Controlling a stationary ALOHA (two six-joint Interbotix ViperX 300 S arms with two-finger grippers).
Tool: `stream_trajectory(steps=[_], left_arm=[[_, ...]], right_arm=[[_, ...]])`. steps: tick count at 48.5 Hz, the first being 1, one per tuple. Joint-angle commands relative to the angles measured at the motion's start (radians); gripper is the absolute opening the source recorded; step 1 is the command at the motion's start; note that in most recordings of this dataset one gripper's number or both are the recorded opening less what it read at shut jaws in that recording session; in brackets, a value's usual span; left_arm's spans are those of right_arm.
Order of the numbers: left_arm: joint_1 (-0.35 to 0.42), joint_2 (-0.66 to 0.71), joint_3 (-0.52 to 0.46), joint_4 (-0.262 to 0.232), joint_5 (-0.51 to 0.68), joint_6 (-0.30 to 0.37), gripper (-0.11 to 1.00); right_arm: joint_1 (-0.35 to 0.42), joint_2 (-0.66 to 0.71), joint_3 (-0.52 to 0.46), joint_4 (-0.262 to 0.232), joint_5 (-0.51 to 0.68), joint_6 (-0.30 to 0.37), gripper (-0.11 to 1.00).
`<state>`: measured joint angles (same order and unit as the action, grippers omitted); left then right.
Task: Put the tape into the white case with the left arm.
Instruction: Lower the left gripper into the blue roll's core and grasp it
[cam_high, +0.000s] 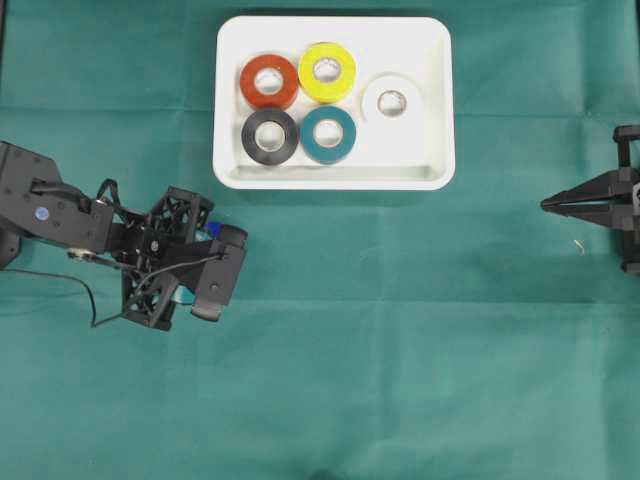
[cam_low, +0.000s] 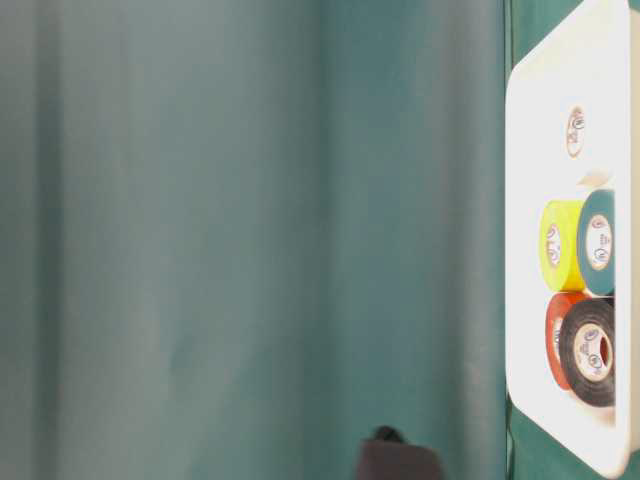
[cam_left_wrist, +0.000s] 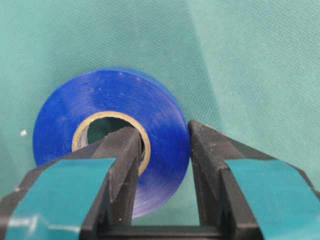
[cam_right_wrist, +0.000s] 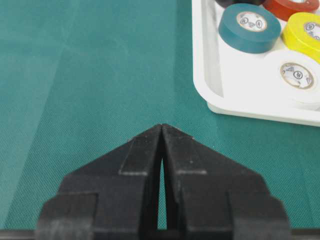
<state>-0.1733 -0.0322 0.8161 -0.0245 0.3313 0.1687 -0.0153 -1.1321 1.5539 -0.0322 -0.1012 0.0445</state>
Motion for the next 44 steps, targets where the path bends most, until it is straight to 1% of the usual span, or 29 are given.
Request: stream_trajectory(steps=[1,7,12,20,30,38,44], left_arm=[[-0.003,-0.060,-0.035,0.002,0.048,0.003,0.27],[-0.003,-0.107,-0.055,0.002,0.120,0.003,0.27],[-0.003,-0.140,-0.067,0.002,0.149,0.003,0.27],[-0.003,-0.164,-0.074,0.002,0.158,0.005,0.27],[0.002,-0.149,-0.086,0.003,0.158,0.005,0.27],[0.038,-0.123,-0.120,0.005,0.152,0.009,0.27],[0.087,-0.084,-0.160,0.005,0.144,0.015,0.27]], right_arm=[[0.000,0.008,-0.011,0.000,-0.011,0.000,-0.09],[-0.002,0.008,-0.011,0.000,-0.011,0.000,-0.09],[-0.002,0.008,-0.011,0.000,-0.011,0.000,-0.09],[-0.002,0.008,-0.009,0.000,-0.011,0.000,-0.09],[-0.002,0.008,-0.011,0.000,-0.011,0.000,-0.09],[-0.002,0.008,-0.011,0.000,-0.011,0.000,-0.09],[-0.002,0.008,-0.009,0.000,-0.011,0.000,-0.09]])
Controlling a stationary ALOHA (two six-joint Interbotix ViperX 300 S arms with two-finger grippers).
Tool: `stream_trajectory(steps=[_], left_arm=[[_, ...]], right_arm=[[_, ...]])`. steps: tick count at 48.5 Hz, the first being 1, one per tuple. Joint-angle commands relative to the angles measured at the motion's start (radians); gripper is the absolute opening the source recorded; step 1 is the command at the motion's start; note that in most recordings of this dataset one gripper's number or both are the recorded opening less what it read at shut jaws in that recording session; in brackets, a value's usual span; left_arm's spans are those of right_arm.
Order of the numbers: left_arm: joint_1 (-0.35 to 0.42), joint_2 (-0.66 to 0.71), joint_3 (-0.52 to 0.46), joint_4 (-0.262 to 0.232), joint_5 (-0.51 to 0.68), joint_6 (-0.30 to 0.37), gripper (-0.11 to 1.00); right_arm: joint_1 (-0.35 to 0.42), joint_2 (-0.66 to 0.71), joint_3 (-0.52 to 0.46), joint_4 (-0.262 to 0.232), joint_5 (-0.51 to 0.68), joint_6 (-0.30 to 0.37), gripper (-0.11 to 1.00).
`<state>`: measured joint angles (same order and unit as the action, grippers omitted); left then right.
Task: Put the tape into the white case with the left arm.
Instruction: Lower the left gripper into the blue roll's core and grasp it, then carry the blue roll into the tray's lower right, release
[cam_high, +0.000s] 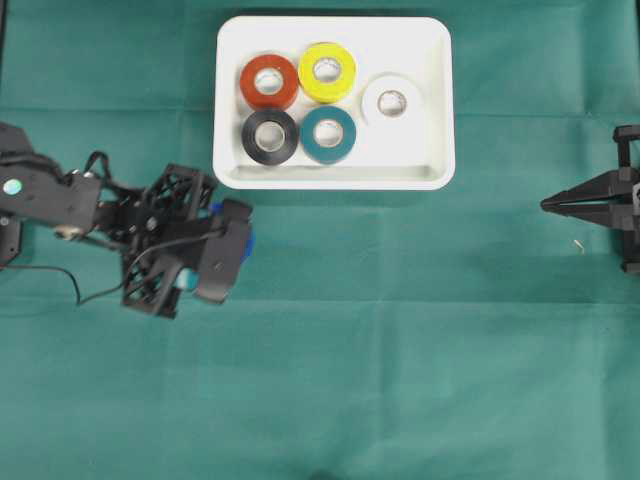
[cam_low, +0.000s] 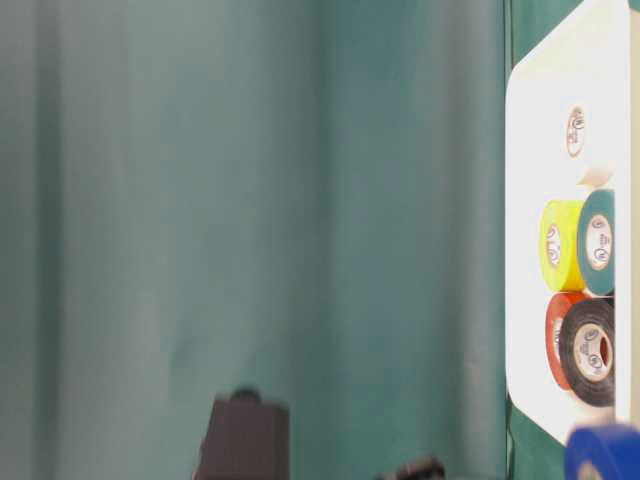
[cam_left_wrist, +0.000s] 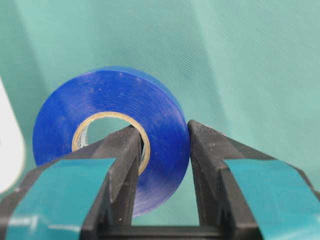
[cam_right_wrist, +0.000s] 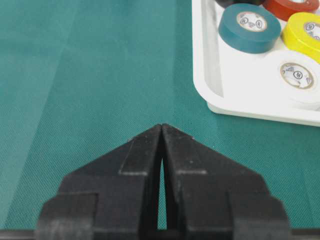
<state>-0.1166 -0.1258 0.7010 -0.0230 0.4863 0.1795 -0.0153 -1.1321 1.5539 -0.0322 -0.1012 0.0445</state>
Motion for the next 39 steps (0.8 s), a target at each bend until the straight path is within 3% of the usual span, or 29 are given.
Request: stream_trajectory(steps=[1,24,39], left_arm=[[0.038,0.018,-0.052,0.003,-0.012,0.008,0.27],[0.166,0.160,-0.250,0.003,-0.012,0.244,0.27],[0.241,0.279,-0.391,0.003,-0.012,0.273,0.27]], right_arm=[[-0.002,0.008,-0.009,0.000,-0.011,0.000,-0.09],[-0.002,0.008,-0.009,0.000,-0.012,0.000,-0.09],[-0.002,0.008,-0.002,0.000,-0.028,0.000,-0.09]])
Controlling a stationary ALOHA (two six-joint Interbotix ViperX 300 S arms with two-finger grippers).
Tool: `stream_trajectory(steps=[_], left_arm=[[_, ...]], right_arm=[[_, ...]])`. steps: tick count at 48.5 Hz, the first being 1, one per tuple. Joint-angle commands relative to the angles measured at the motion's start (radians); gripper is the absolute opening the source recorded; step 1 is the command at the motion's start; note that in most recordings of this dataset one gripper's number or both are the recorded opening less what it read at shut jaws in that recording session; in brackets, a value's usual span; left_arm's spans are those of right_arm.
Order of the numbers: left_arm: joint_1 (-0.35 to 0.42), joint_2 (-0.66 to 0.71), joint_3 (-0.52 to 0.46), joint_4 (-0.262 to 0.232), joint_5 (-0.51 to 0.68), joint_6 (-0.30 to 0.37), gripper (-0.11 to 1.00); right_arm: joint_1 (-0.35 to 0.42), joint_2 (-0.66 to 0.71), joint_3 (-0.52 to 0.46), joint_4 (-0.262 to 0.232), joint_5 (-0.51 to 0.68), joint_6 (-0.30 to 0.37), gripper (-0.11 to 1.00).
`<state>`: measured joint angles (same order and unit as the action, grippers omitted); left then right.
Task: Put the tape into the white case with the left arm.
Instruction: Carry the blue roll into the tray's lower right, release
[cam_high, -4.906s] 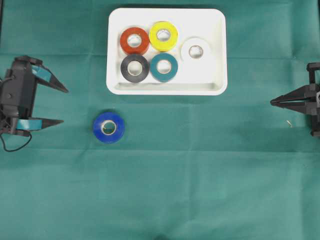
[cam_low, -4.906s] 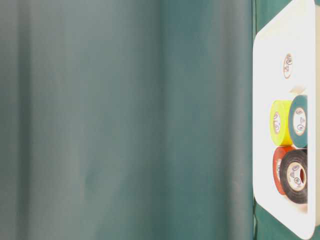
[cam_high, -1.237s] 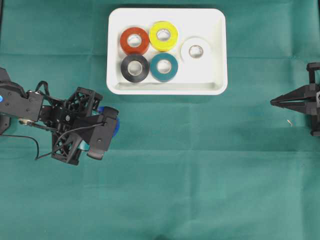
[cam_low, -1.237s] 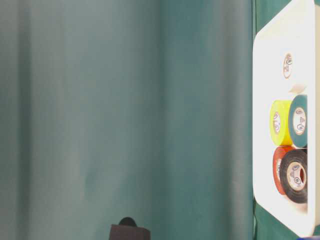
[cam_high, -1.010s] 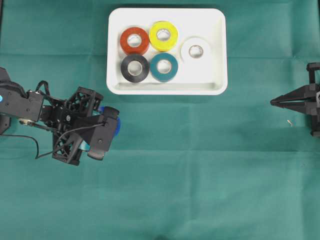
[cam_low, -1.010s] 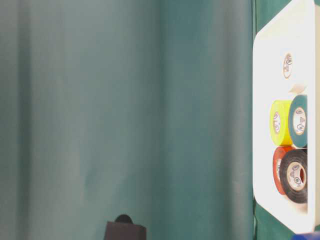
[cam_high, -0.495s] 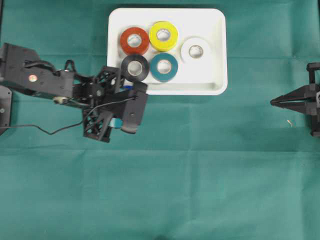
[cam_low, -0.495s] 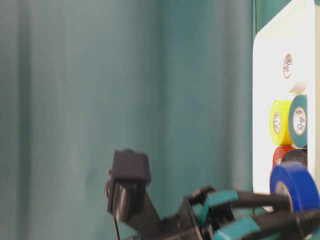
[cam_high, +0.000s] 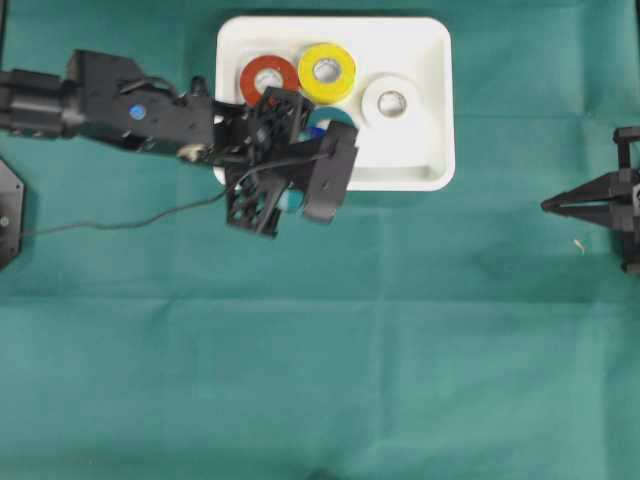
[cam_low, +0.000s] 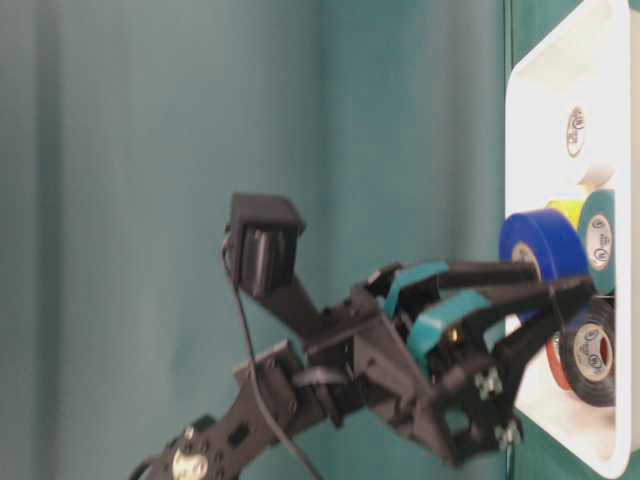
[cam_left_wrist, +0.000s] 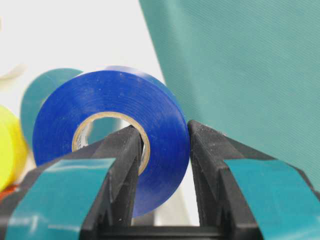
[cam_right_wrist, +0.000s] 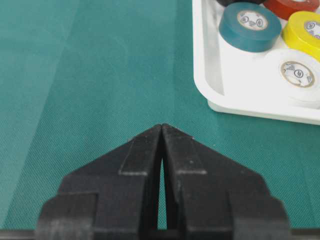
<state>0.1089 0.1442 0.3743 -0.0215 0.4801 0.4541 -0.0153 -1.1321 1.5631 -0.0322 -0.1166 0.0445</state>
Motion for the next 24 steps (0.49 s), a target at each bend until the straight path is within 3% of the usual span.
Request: stream_trajectory(steps=[1,12,24], left_arm=[[0.017,0.017,-0.075,0.002,-0.006,0.000,0.27],[0.037,0.100,-0.190,0.002,-0.006,0.005,0.27],[0.048,0.173,-0.288,0.002,-0.006,0.060,0.27]], right_arm=[[-0.002,0.008,-0.009,0.000,-0.012,0.000,-0.09],[-0.002,0.008,-0.011,0.000,-0.012,0.000,-0.09],[-0.002,0.008,-0.011,0.000,-0.012,0.000,-0.09]])
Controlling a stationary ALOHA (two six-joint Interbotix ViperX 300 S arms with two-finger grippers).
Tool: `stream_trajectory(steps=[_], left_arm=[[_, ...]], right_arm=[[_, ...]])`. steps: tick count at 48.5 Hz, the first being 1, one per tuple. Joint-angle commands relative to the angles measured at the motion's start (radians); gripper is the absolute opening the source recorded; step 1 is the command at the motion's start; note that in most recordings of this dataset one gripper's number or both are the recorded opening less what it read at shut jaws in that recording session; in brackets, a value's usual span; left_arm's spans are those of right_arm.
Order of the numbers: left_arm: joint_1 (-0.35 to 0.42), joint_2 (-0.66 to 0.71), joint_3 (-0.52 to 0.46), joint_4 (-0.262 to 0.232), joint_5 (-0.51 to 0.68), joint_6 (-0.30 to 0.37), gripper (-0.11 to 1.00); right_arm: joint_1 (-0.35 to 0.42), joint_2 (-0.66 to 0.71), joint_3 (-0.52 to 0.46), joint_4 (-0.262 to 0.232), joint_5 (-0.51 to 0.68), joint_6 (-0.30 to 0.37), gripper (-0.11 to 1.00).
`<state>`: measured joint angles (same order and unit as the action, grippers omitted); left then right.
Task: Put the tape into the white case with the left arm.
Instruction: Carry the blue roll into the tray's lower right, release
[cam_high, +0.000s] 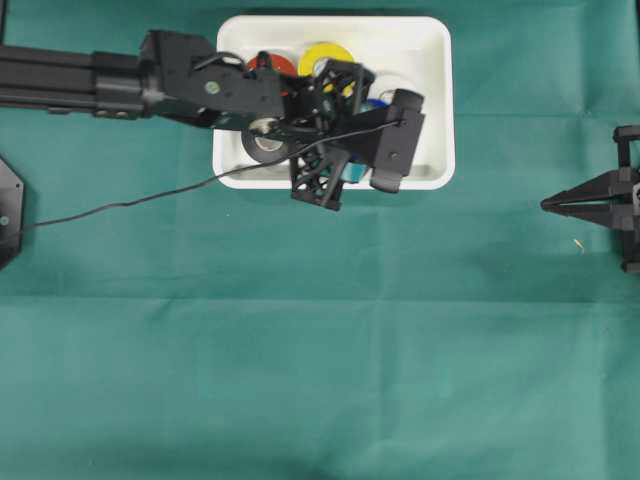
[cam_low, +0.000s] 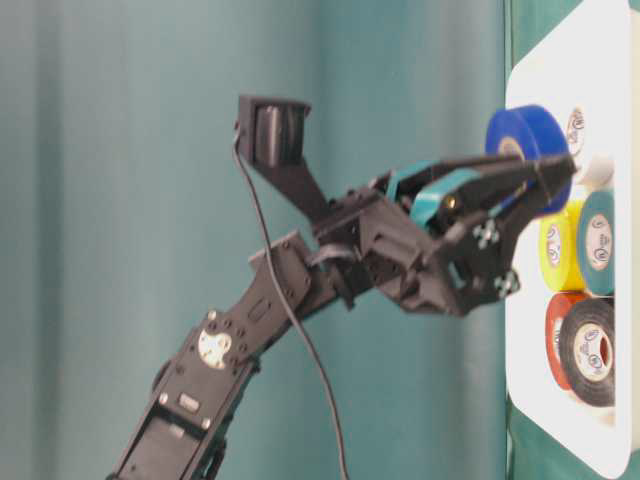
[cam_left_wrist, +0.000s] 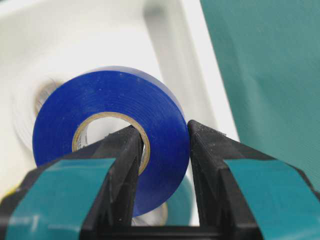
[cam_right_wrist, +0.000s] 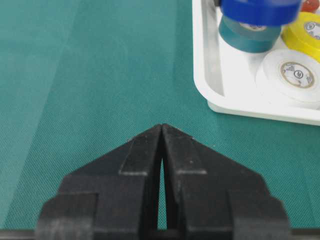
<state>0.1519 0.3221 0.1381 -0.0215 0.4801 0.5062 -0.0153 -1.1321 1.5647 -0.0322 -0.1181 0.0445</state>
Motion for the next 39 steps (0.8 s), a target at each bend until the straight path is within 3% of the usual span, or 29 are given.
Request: stream_trajectory(steps=[1,14,39], left_arm=[[0.006,0.000,-0.058,0.002,-0.006,0.011,0.27],[0.011,0.057,-0.124,0.002,-0.003,0.026,0.27],[0.012,0.057,-0.120,0.002,0.003,0.021,0.27]], right_arm=[[-0.002,0.008,-0.012,0.000,-0.011,0.000,-0.09],[-0.002,0.008,-0.011,0.000,-0.011,0.002,-0.09],[-0.002,0.008,-0.011,0.000,-0.011,0.000,-0.09]])
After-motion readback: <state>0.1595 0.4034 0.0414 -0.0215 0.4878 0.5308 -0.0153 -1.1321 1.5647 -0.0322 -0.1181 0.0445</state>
